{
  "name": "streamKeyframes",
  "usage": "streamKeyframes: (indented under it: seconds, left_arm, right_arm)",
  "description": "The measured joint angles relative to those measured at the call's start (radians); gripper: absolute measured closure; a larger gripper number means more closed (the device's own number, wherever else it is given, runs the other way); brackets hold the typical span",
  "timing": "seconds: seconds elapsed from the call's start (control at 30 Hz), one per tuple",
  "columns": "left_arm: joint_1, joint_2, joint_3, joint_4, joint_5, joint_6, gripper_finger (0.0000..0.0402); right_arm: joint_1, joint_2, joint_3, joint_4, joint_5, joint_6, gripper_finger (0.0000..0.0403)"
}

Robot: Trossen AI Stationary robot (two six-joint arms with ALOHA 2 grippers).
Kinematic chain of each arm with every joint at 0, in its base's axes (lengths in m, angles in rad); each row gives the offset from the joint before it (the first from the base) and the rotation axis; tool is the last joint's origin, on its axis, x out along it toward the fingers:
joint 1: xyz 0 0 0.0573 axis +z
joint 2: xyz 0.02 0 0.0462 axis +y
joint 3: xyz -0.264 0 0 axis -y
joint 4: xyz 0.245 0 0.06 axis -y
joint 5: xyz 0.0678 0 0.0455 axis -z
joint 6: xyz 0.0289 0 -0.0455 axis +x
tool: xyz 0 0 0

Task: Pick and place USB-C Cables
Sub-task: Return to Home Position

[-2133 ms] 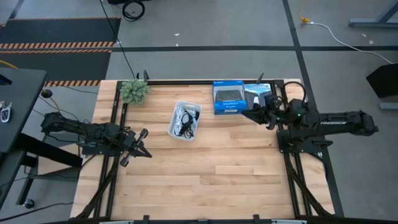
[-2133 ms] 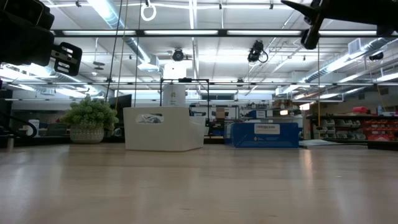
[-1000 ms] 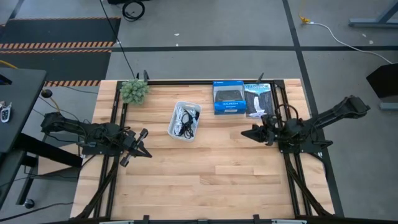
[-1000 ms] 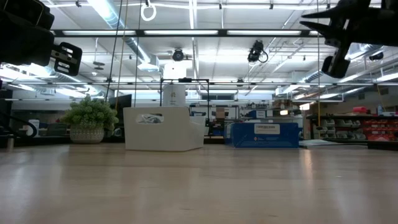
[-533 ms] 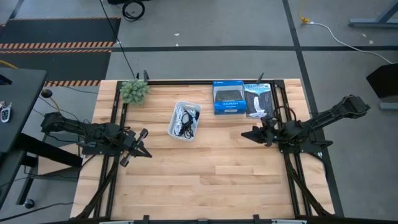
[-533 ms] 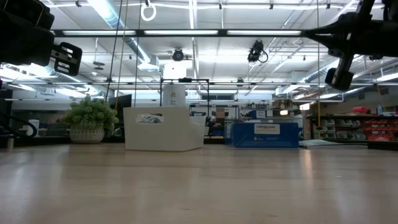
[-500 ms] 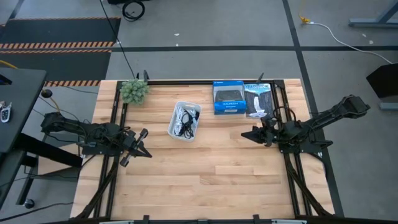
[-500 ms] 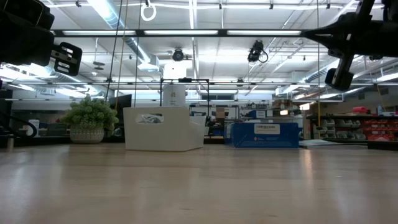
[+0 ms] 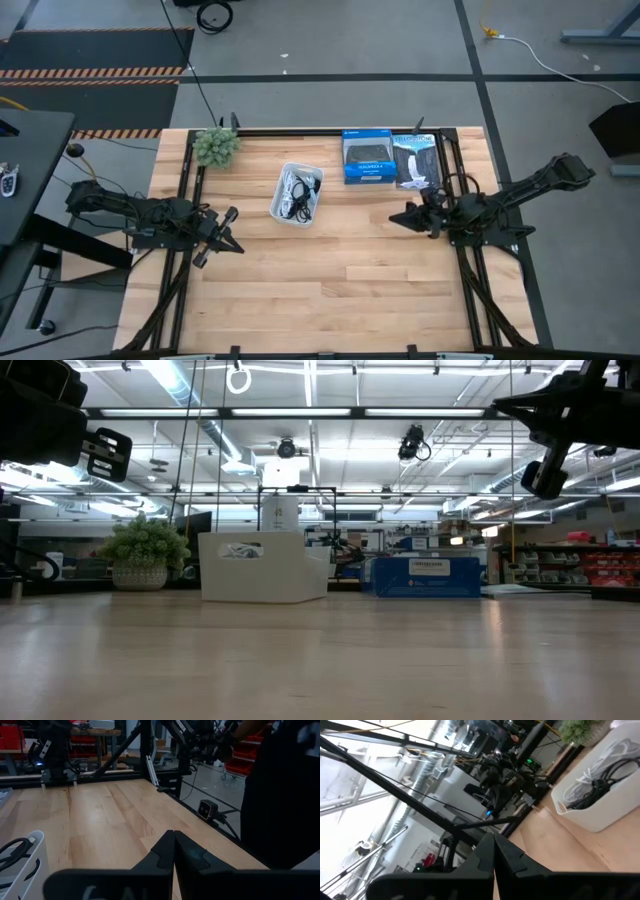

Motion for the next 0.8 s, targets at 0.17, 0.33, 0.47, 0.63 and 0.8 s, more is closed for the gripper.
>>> streamKeyframes:
  seconds: [0.17, 0.33, 0.47, 0.63, 0.8]
  left_arm:
    - [0.000, 0.000, 0.000, 0.000, 0.000, 0.000, 0.0390]
    - [0.000, 0.000, 0.000, 0.000, 0.000, 0.000, 0.0390]
    - [0.000, 0.000, 0.000, 0.000, 0.000, 0.000, 0.0390]
    - [0.000, 0.000, 0.000, 0.000, 0.000, 0.000, 0.0390]
    - [0.000, 0.000, 0.000, 0.000, 0.000, 0.000, 0.0390]
  right_arm:
    - [-0.013, -0.043, 0.000, -0.020, -0.002, -0.012, 0.0400]
    - [-0.030, -0.110, 0.000, -0.091, -0.007, -0.012, 0.0400]
    - [-0.042, -0.191, 0.000, -0.152, -0.008, -0.012, 0.0400]
    - [-0.054, -0.316, 0.000, -0.282, -0.008, -0.009, 0.0400]
    - [-0.065, -0.439, 0.000, -0.387, -0.008, -0.008, 0.0400]
